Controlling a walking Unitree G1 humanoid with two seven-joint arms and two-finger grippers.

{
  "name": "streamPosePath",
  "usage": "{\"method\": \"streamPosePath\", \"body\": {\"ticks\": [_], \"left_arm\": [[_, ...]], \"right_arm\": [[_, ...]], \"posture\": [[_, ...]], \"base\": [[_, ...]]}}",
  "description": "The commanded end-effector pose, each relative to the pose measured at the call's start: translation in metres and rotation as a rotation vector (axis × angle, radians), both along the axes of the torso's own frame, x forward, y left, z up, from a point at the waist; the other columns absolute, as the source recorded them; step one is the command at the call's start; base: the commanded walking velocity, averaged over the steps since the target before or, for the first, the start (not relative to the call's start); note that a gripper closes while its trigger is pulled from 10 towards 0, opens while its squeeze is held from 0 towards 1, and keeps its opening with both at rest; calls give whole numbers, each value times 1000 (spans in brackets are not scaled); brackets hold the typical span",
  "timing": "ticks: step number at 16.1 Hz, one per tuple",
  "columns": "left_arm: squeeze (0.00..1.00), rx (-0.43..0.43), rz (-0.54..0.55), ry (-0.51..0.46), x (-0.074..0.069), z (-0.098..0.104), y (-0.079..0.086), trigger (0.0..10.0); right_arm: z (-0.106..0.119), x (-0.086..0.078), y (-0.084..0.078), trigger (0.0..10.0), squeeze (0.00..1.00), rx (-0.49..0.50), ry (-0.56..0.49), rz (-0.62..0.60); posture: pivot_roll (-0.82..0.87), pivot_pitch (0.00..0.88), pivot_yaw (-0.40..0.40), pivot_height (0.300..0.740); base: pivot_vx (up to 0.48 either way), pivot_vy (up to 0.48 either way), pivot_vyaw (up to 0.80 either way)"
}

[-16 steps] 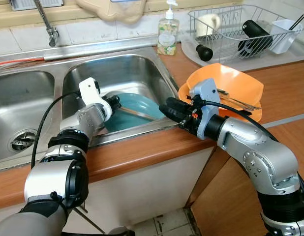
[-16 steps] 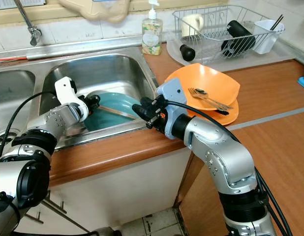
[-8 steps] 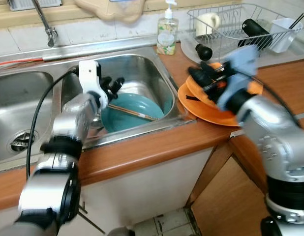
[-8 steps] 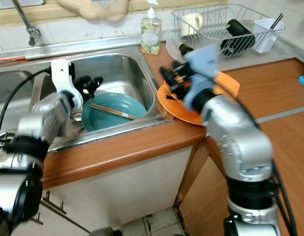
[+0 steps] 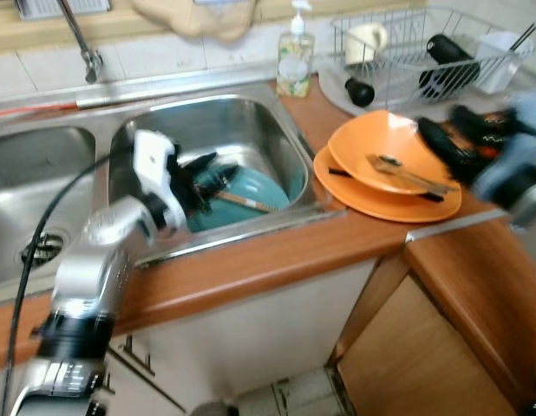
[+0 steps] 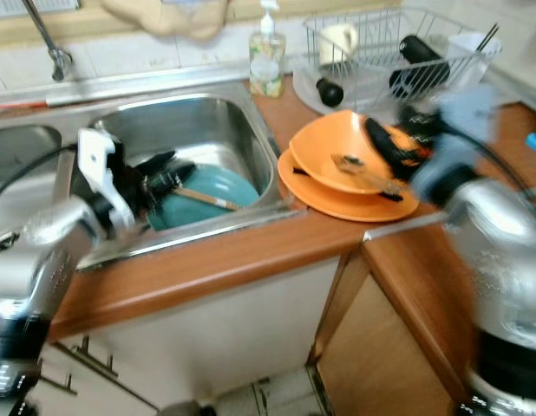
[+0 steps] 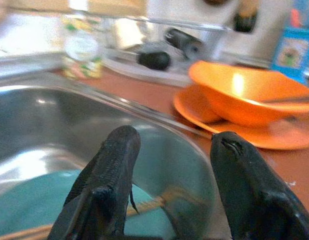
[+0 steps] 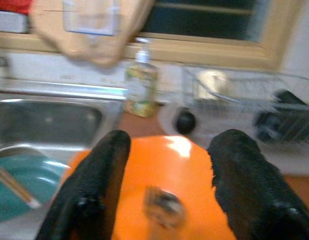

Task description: Kitchen organization

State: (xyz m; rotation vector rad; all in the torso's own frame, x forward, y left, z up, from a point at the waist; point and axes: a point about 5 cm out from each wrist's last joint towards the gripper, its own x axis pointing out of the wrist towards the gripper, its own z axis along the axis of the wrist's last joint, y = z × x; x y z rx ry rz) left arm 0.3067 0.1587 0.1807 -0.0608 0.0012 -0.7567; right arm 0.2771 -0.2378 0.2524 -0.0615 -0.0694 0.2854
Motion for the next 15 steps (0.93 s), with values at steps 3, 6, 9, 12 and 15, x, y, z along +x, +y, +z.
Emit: {"method": "streamPosePath", "body": {"ticks": [3, 6, 9, 12, 15], "left_arm": [[0, 58, -133, -1, -21, 0, -10, 10000], [0, 60, -164, 28, -32, -3, -13, 10000], [0, 49, -181, 52, -40, -6, -16, 10000], [0, 50, -183, 67, -43, -8, -18, 10000], [0, 48, -175, 72, -44, -8, -19, 10000]], "right_arm": [[-12, -15, -25, 10000, 1000, -60, 51, -5], [-23, -32, -34, 10000, 1000, -75, 108, 32], [-28, -41, -43, 10000, 1000, -81, 132, 14], [-34, -46, -48, 10000, 1000, -113, 166, -6], [-38, -40, -40, 10000, 1000, -141, 175, 6]], "posture": [[-151, 0, 60, 740], [-145, 0, 61, 740], [-145, 0, 61, 740], [-145, 0, 57, 740], [-136, 0, 57, 740]], "base": [[0, 0, 0], [0, 0, 0], [0, 0, 0], [0, 0, 0], [0, 0, 0]]}}
